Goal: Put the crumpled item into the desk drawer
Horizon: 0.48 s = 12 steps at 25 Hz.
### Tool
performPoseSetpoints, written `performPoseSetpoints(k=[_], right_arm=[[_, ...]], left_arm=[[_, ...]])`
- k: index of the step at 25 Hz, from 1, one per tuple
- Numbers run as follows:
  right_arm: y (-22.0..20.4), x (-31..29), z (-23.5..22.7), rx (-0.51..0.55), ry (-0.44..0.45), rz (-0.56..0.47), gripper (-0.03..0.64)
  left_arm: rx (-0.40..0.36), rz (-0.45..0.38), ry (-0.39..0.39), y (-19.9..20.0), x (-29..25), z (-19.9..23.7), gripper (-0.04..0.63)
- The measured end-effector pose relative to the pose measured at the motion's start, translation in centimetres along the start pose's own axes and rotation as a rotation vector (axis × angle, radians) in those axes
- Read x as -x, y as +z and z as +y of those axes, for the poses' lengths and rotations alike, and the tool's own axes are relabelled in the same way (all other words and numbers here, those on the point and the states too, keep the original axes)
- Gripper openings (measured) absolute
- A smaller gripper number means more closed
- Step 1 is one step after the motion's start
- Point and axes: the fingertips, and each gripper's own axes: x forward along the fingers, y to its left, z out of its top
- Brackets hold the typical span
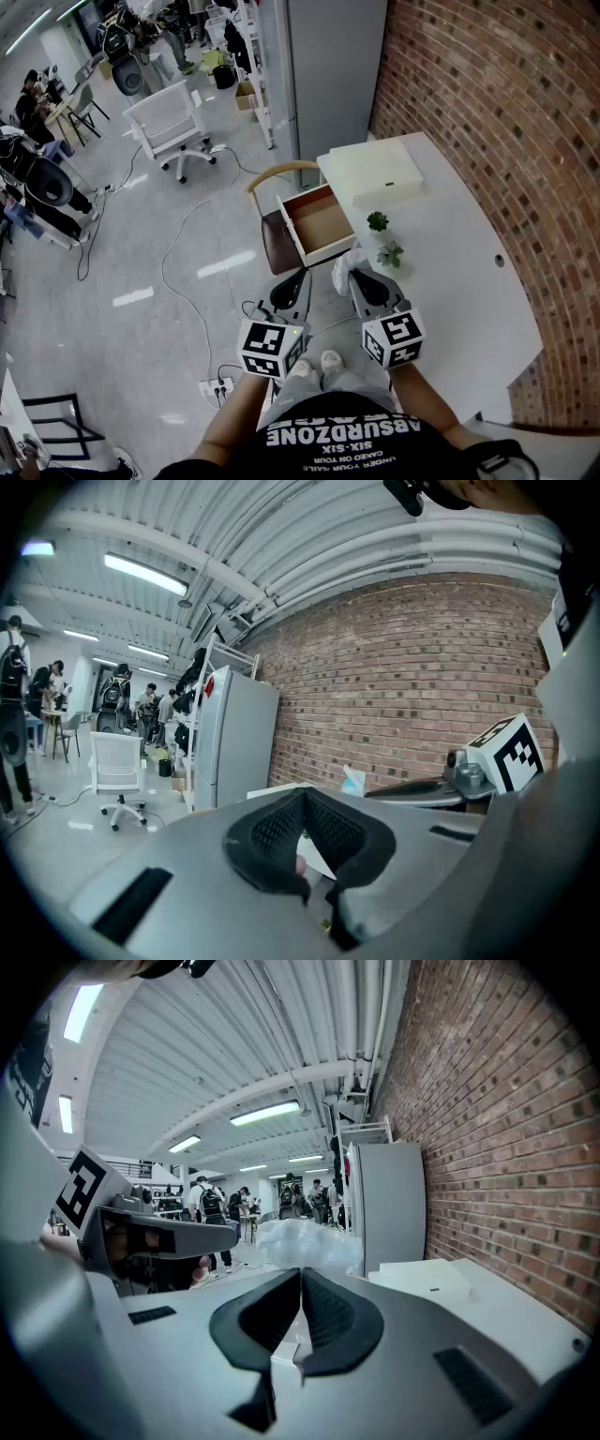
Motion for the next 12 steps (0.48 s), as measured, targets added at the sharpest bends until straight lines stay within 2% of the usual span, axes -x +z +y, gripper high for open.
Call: performPoseSetpoints(k=[8,12], right_arm=[[0.4,-0.1,2.2,0.033,-0.054,-0.049,0.005],[-0.4,-0.2,2.9,0.059,-0.054,-0.049,0.005]], left_arm=[[0.014,0.009,-0.022,-1.5,1.7,0.8,0.005],[0.017,0.013,-0.027,-2.6,2.2,1.3,0.005]])
